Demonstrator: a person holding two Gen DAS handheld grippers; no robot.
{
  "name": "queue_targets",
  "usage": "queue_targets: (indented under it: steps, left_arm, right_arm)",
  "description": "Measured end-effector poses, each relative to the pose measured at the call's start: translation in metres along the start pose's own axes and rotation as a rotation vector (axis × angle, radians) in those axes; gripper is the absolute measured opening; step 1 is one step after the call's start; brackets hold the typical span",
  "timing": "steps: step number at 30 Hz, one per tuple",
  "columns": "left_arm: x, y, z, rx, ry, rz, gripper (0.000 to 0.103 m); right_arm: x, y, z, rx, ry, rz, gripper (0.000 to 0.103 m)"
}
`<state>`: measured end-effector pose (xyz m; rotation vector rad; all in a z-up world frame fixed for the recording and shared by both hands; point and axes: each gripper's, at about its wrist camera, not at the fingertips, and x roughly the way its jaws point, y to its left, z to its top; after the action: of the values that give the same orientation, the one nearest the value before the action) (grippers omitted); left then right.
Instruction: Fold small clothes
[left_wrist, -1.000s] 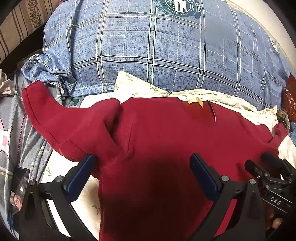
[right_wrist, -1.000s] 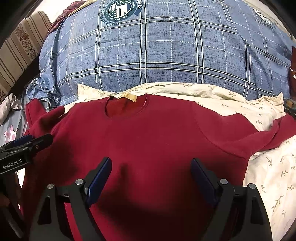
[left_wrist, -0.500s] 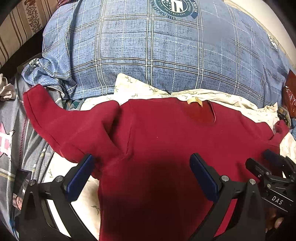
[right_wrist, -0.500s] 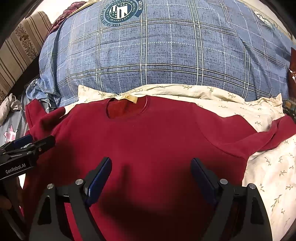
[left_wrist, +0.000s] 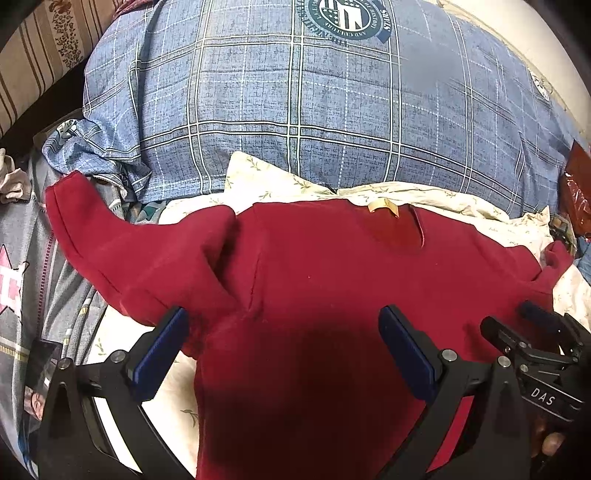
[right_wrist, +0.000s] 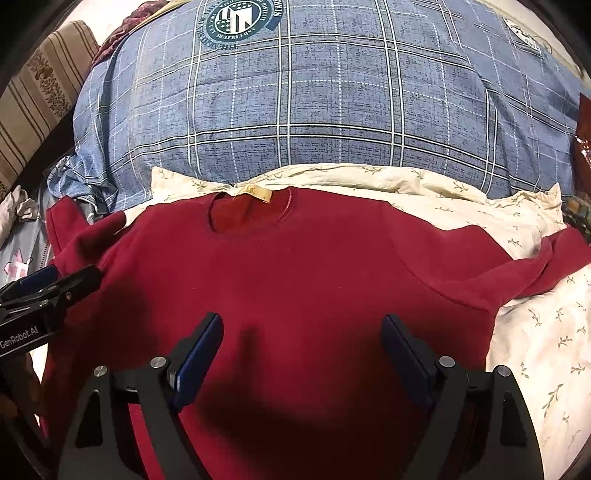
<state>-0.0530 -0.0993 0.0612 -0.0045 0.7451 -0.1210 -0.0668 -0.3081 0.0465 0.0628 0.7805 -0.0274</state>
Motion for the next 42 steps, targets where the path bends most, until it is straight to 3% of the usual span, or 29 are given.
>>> queue_targets:
  steps: [24, 32, 42]
  left_arm:
    - [-0.012, 0.020, 0.008, -0.056, -0.043, 0.008, 0.102]
    - [-0.009, 0.031, 0.006, -0.066, -0.029, 0.037, 0.102]
    - [-0.003, 0.067, -0.005, -0.150, 0.010, 0.048, 0.102]
  right_arm:
    - [0.007, 0.004, -0.002, -0.010, 0.013, 0.000, 0.089]
    - [0.010, 0.012, -0.003, -0.034, 0.019, 0.006, 0.089]
    - [0.008, 0.029, 0.000, -0.073, 0.016, 0.034, 0.089]
